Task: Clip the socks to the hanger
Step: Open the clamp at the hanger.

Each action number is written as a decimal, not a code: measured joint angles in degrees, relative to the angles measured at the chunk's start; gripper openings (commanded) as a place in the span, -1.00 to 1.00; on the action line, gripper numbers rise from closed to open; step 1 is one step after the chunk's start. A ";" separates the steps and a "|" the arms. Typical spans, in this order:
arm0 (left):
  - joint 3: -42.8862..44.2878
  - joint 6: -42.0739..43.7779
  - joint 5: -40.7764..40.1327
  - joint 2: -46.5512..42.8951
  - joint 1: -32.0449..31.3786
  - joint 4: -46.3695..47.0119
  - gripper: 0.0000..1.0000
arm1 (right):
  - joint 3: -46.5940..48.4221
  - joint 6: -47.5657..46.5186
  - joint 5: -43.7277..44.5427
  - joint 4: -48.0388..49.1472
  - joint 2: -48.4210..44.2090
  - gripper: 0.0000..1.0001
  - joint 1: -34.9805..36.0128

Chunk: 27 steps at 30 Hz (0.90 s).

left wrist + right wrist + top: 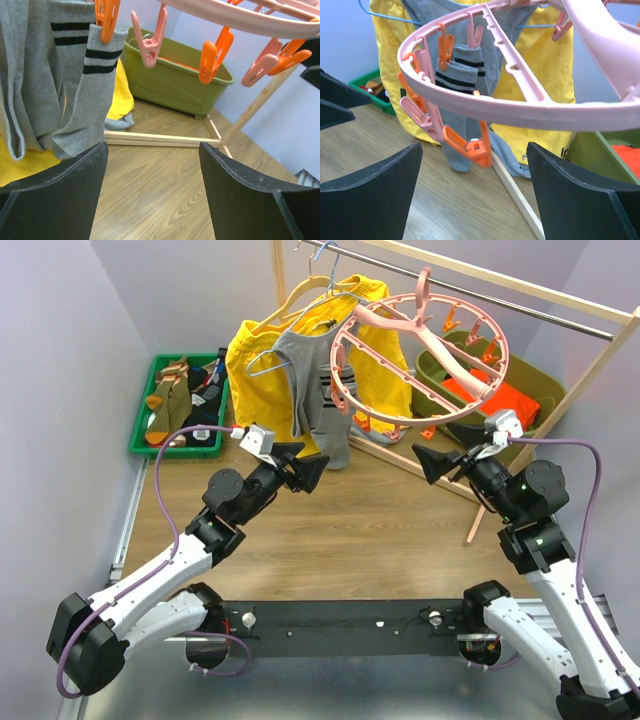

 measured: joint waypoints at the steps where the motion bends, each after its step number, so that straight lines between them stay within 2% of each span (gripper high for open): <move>1: -0.02 0.00 -0.02 0.00 0.00 -0.31 0.65 | 0.00 0.00 -0.33 0.59 0.26 0.84 0.00; 15: -0.09 0.00 -0.04 0.00 0.00 -1.22 0.65 | 0.00 1.16 -1.92 5.79 3.48 0.59 0.00; 27: -0.11 -0.02 -0.04 0.00 0.00 -1.31 0.65 | 0.00 1.81 -2.10 7.63 4.39 -0.04 0.00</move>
